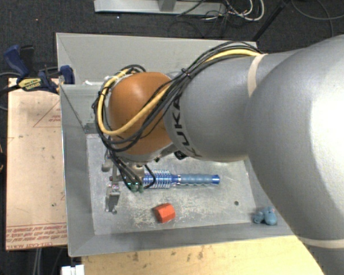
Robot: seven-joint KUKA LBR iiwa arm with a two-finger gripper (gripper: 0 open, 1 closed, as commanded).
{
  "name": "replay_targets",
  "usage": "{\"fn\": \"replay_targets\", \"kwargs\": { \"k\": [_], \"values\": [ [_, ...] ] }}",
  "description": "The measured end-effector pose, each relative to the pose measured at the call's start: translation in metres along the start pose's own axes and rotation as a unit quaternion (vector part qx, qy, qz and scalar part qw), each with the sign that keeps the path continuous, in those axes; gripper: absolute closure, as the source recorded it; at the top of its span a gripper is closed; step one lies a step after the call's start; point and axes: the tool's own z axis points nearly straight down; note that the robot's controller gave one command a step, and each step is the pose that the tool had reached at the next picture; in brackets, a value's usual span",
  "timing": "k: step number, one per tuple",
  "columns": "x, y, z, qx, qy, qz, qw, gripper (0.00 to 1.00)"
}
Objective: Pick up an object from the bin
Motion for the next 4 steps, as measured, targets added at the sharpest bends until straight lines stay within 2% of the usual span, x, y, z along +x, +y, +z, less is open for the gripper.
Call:
{"fn": "replay_targets", "kwargs": {
  "k": [1,2,3,4],
  "values": [
    [-0.014,-0.088,0.071,-0.005,-0.0084,-0.092,0.9957,0.00],
    [-0.035,-0.136,0.044,0.000,-0.0068,-0.054,0.9985,0.00],
    [-0.047,-0.182,0.033,0.000,-0.0057,-0.003,1.0000,0.00],
    [-0.060,-0.212,0.069,-0.005,-0.0067,0.081,0.9967,0.00]
  ]
}}
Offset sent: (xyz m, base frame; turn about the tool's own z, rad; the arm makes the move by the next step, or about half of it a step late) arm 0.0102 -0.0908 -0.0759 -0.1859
